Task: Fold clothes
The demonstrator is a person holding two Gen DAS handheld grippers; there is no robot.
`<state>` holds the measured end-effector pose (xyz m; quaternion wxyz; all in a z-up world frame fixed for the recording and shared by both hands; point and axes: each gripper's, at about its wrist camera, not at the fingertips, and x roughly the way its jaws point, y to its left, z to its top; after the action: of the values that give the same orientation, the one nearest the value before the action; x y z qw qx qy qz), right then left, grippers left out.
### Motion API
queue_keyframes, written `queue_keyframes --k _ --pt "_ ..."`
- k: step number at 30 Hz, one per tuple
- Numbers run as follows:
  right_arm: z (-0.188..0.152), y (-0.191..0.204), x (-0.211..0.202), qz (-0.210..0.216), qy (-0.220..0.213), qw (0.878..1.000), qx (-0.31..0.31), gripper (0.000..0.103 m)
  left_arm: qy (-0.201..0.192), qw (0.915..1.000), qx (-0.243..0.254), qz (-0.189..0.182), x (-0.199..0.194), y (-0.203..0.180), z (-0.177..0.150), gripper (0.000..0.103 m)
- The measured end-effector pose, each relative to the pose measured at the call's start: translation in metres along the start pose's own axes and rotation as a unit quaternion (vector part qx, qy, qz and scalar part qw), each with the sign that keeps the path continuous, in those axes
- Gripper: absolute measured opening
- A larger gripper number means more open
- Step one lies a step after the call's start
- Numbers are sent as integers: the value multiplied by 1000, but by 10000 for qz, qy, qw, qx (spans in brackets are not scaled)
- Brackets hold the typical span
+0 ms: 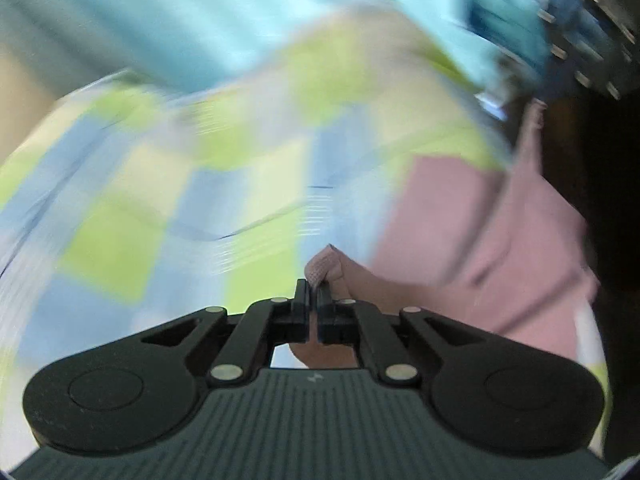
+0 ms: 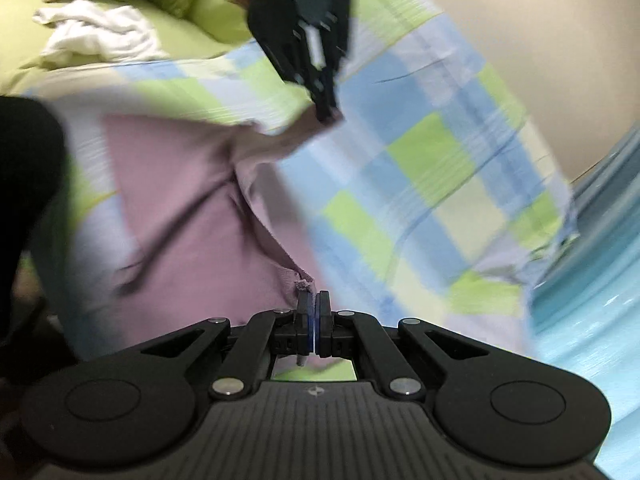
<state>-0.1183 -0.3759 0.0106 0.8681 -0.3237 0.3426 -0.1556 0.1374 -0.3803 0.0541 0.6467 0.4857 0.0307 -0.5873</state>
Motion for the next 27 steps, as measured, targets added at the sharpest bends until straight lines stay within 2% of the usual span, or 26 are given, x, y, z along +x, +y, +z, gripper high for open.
queue_keyframes --k 4,6,9,13,18,20,25,27 --pt "24 -51 31 -421 -26 9988 -239 0 180 9936 -867 703 -8 48 -6 1" --pt "35 -81 59 -566 -4 9979 -311 0 287 9880 -1192 937 3 69 -5 1" --pt "51 -124 115 -716 73 9969 -329 0 423 9785 -1587 1245 29 96 -3 1" --pt "64 -161 201 -787 251 9955 -453 0 578 9698 -1924 1381 90 117 -4 1" --pt "53 -165 311 -505 780 9951 -325 0 945 9592 -2321 1306 172 120 -26 1" --pt "46 -164 328 -594 824 9945 -251 0 1045 9568 -2337 1381 194 117 -36 1" --pt "33 -164 364 -865 867 9925 -39 0 912 9557 -2122 1824 219 111 -47 1" --pt "31 -164 371 -864 867 9925 8 0 937 9557 -2151 1777 226 111 -49 3"
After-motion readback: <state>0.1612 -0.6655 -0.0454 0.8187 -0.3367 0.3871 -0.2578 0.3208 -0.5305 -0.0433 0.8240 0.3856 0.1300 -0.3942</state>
